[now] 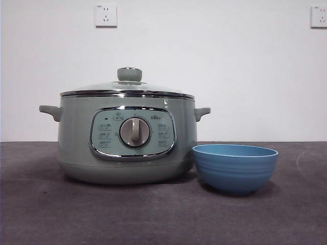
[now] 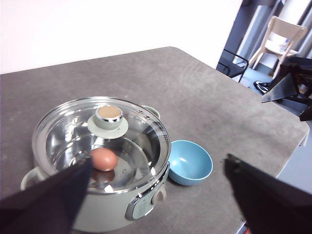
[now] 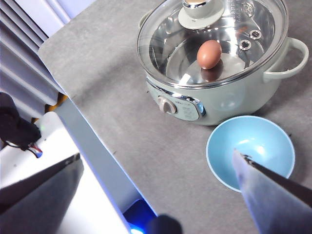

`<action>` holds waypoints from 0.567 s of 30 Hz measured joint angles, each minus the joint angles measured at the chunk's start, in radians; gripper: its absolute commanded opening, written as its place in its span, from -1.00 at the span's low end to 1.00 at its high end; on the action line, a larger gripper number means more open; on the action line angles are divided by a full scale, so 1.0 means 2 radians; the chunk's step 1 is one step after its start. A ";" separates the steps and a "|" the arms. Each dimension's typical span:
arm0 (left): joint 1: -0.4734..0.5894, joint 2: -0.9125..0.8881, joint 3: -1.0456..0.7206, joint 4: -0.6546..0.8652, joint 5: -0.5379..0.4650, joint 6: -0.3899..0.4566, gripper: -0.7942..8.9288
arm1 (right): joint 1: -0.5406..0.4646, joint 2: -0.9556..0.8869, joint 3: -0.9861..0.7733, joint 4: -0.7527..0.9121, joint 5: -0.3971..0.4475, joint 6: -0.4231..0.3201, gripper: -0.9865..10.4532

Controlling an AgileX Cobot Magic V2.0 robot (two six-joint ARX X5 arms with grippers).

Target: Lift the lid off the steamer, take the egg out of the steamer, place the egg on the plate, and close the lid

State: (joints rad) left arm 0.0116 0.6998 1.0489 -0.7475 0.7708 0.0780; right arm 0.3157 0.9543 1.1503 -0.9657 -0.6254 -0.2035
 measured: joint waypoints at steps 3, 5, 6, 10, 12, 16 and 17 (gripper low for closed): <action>-0.013 0.021 0.000 0.024 0.000 0.000 0.19 | 0.000 0.000 0.000 0.000 0.000 0.001 0.16; -0.027 0.038 0.000 0.047 -0.005 0.000 0.19 | 0.000 0.000 0.000 0.000 0.000 0.001 0.16; -0.036 0.050 0.000 0.066 -0.011 0.000 0.19 | 0.000 0.000 0.000 0.000 0.001 0.001 0.16; -0.073 0.102 0.000 0.136 -0.039 -0.011 0.19 | 0.000 0.000 0.000 0.000 0.001 0.001 0.16; -0.095 0.131 0.000 0.173 -0.061 -0.019 0.19 | 0.000 0.000 0.000 0.001 0.002 0.001 0.16; -0.137 0.194 0.000 0.252 -0.111 -0.023 0.19 | 0.000 0.000 0.000 0.005 0.002 0.001 0.16; -0.145 0.208 0.000 0.267 -0.122 -0.023 0.19 | 0.000 0.000 0.000 0.005 0.002 0.001 0.16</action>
State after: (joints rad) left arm -0.2775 1.1156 1.0489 -0.2131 0.5274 0.0326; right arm 0.3157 0.9543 1.1503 -0.9558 -0.6212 -0.2024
